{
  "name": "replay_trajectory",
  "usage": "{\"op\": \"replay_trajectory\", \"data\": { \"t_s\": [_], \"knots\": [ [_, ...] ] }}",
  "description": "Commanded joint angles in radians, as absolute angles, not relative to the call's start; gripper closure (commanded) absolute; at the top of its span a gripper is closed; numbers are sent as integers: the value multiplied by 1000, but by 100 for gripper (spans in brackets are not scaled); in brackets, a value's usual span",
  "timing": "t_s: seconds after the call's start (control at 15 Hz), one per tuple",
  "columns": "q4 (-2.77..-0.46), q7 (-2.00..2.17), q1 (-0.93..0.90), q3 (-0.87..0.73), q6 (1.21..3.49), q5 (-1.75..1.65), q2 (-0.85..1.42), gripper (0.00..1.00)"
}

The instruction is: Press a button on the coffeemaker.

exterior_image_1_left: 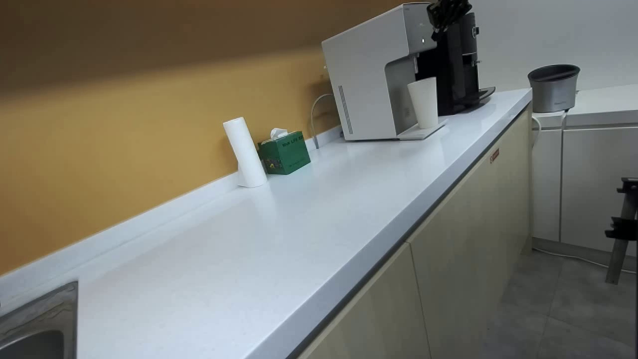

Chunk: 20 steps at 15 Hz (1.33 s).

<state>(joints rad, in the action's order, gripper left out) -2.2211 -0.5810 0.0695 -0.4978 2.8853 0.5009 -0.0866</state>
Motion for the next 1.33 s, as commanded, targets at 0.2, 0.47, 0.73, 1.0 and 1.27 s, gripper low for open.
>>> {"op": "replay_trajectory", "data": {
  "t_s": [0.2, 0.47, 0.73, 1.0, 1.27],
  "knots": [
    [-2157, -729, 58, -512, 2888, 634, -43, 100],
    [-2123, -788, 62, -509, 2888, 711, -14, 100],
    [-2092, -830, 68, -505, 2883, 766, 20, 100],
    [-2067, -854, 73, -501, 2879, 802, 52, 100],
    [-2046, -871, 77, -499, 2873, 831, 74, 100]
  ]
}}
